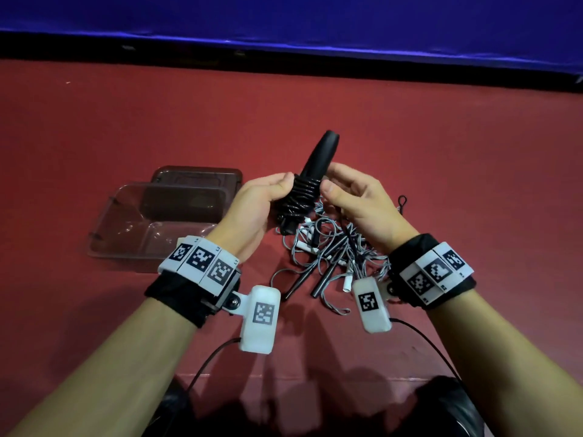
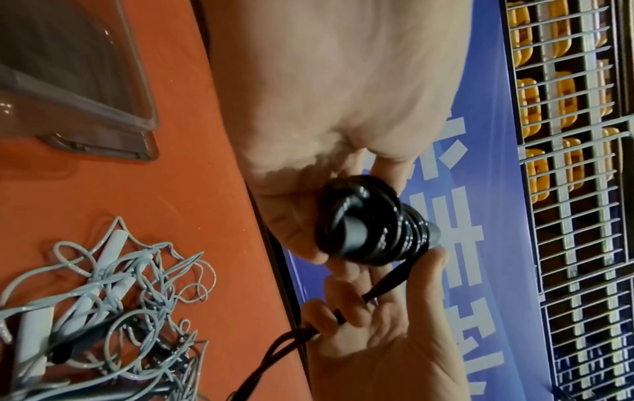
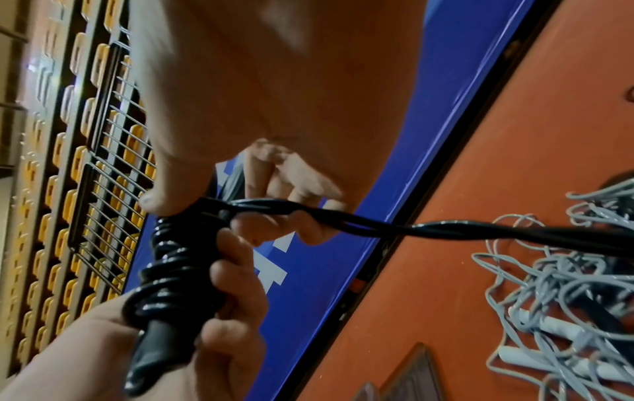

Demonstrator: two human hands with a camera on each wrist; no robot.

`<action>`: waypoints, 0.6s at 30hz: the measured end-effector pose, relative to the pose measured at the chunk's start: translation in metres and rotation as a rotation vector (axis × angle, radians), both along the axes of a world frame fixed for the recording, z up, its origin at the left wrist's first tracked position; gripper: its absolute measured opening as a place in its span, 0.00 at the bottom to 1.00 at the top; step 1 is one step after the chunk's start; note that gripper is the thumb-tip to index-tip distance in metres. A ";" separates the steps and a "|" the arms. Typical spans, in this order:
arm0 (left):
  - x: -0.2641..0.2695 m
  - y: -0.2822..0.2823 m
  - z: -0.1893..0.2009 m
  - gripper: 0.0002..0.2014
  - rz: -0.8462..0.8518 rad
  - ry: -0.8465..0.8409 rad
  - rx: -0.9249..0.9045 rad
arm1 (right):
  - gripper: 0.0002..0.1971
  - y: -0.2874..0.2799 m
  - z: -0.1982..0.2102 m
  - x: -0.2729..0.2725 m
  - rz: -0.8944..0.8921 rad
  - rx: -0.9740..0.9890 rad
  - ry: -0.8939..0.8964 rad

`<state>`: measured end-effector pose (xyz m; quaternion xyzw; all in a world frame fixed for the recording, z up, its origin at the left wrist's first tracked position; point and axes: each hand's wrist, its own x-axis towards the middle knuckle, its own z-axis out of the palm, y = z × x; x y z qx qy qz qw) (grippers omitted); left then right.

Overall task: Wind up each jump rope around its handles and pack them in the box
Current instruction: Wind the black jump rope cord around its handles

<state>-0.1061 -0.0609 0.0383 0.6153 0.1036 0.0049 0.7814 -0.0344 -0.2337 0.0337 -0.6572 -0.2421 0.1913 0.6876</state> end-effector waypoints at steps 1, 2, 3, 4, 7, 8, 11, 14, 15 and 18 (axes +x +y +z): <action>0.001 -0.001 -0.003 0.15 0.004 0.025 -0.009 | 0.20 -0.001 -0.001 -0.001 0.004 -0.003 0.030; 0.002 -0.002 -0.007 0.15 0.022 0.042 -0.012 | 0.20 -0.001 -0.002 -0.003 -0.013 -0.005 0.061; 0.002 -0.004 -0.010 0.14 0.054 0.054 -0.005 | 0.19 0.000 -0.002 -0.004 -0.050 -0.005 0.089; 0.004 -0.004 -0.014 0.14 0.102 0.062 0.035 | 0.18 0.001 -0.003 -0.004 -0.106 -0.012 0.108; 0.005 -0.004 -0.020 0.10 0.213 0.008 0.278 | 0.11 0.008 -0.008 -0.006 -0.263 -0.033 0.128; 0.004 -0.004 -0.019 0.09 0.225 -0.029 0.326 | 0.10 0.011 -0.009 -0.007 -0.292 -0.026 0.134; 0.001 -0.008 -0.015 0.07 0.196 -0.111 0.439 | 0.11 0.017 -0.007 -0.012 -0.329 -0.011 0.155; -0.002 -0.009 -0.016 0.19 0.123 -0.194 0.648 | 0.13 0.016 -0.003 -0.011 -0.385 -0.023 0.181; -0.002 -0.008 -0.016 0.25 0.110 -0.207 0.691 | 0.14 0.016 -0.003 -0.010 -0.394 -0.023 0.180; -0.002 -0.005 -0.016 0.29 0.132 -0.186 0.594 | 0.15 0.014 -0.002 -0.010 -0.370 -0.046 0.134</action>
